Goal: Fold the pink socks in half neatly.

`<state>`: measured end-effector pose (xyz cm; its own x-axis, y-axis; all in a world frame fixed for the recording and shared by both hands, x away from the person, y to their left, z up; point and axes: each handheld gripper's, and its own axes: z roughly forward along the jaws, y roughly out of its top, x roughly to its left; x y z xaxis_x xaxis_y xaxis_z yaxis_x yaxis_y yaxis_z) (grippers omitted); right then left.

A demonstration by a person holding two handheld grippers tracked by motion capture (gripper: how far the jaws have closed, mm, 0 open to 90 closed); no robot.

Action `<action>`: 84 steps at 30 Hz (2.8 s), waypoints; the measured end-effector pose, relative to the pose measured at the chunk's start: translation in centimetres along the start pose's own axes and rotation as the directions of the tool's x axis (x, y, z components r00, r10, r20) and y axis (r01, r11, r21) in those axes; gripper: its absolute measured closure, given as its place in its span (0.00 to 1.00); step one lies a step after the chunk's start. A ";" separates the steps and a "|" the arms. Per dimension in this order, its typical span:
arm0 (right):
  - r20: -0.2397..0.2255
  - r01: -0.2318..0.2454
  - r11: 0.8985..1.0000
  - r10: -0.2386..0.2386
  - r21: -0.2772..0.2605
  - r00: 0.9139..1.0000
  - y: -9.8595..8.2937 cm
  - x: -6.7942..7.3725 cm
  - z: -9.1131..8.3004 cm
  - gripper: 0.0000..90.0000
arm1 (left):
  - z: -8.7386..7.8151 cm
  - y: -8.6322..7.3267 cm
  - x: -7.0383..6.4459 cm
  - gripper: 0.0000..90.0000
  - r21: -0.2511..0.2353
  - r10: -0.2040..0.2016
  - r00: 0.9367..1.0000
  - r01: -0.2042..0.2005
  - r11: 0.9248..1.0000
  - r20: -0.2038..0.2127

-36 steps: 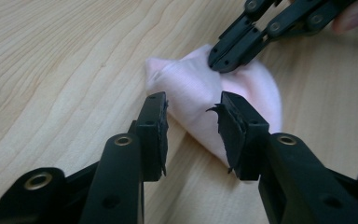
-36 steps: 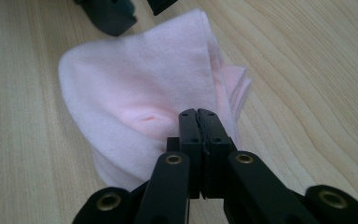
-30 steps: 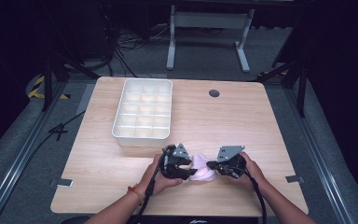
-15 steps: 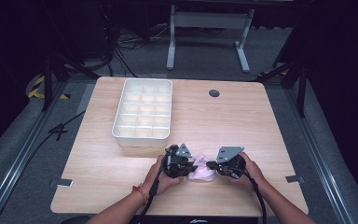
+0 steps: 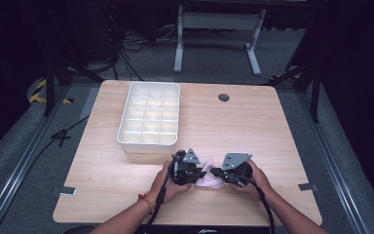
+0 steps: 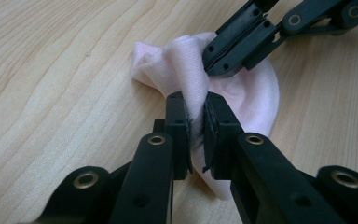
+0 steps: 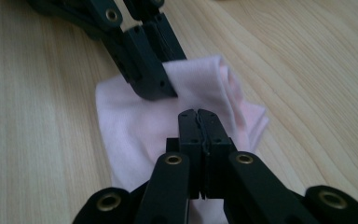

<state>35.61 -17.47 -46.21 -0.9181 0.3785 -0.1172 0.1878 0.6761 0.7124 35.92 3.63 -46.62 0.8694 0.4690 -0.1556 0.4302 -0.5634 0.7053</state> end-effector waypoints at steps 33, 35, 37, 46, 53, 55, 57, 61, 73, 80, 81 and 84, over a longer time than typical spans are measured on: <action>0.057 -0.060 0.998 0.061 -0.021 0.997 -0.7 -1.1 -0.2 0.99 | -0.7 0.3 0.0 0.91 0.015 0.051 0.997 -0.050 0.999 -0.054; 0.063 -0.060 0.998 0.062 -0.032 0.996 -0.9 -1.3 -1.0 0.99 | -0.9 0.4 0.1 0.91 0.014 0.049 0.997 -0.048 0.999 -0.055; 0.055 -0.062 0.997 0.065 -0.041 0.996 -1.0 -1.4 -1.4 0.99 | -1.0 0.3 0.1 0.91 0.013 0.044 0.997 -0.043 0.999 -0.056; -0.017 -0.005 1.000 0.005 0.011 1.000 -1.4 -0.5 -0.2 0.99 | -0.9 0.5 -0.1 0.91 -0.015 0.043 0.998 -0.044 0.999 -0.040; 0.000 0.011 1.000 -0.011 0.016 1.000 -1.2 -0.4 -0.3 0.99 | -0.9 1.0 -0.4 0.91 -0.021 0.037 0.998 -0.038 0.999 -0.048; -0.001 0.001 1.000 -0.001 0.002 1.000 -1.1 -0.4 -0.5 0.99 | -0.8 1.0 -0.5 0.91 -0.013 0.041 0.998 -0.042 0.999 -0.052; -0.015 -0.009 0.999 0.008 -0.041 1.000 -0.8 -0.4 -1.0 0.99 | -0.8 1.0 -0.4 0.92 -0.007 0.042 0.998 -0.042 0.999 -0.055; -0.073 0.046 0.997 -0.051 -0.062 0.996 -0.3 0.8 -0.9 0.99 | -0.8 0.9 -0.3 0.92 -0.003 0.037 0.998 -0.037 0.999 -0.054; -0.097 0.121 0.993 -0.120 0.000 0.988 0.3 2.2 0.8 0.99 | -0.8 0.8 -0.2 0.92 0.008 0.026 0.998 -0.026 1.000 -0.051; -0.120 0.130 0.992 -0.129 -0.001 0.984 0.0 2.3 0.3 0.99 | -0.8 0.8 -0.3 0.92 0.009 0.021 0.998 -0.020 1.000 -0.054; -0.121 0.135 0.991 -0.134 0.005 0.984 -0.1 2.3 0.5 0.99 | -0.8 0.8 -0.3 0.92 0.009 0.025 0.998 -0.024 1.000 -0.058; -0.114 0.100 0.995 -0.102 -0.027 0.988 -0.1 1.6 -0.4 0.99 | -0.9 0.7 -0.3 0.92 0.005 0.021 0.998 -0.021 1.000 -0.057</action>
<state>34.03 -17.16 -46.21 -0.9662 0.2330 -0.1098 0.0858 0.6930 0.7158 35.78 3.73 -45.41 0.8631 0.4948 -0.1009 0.4131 -0.5769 0.7047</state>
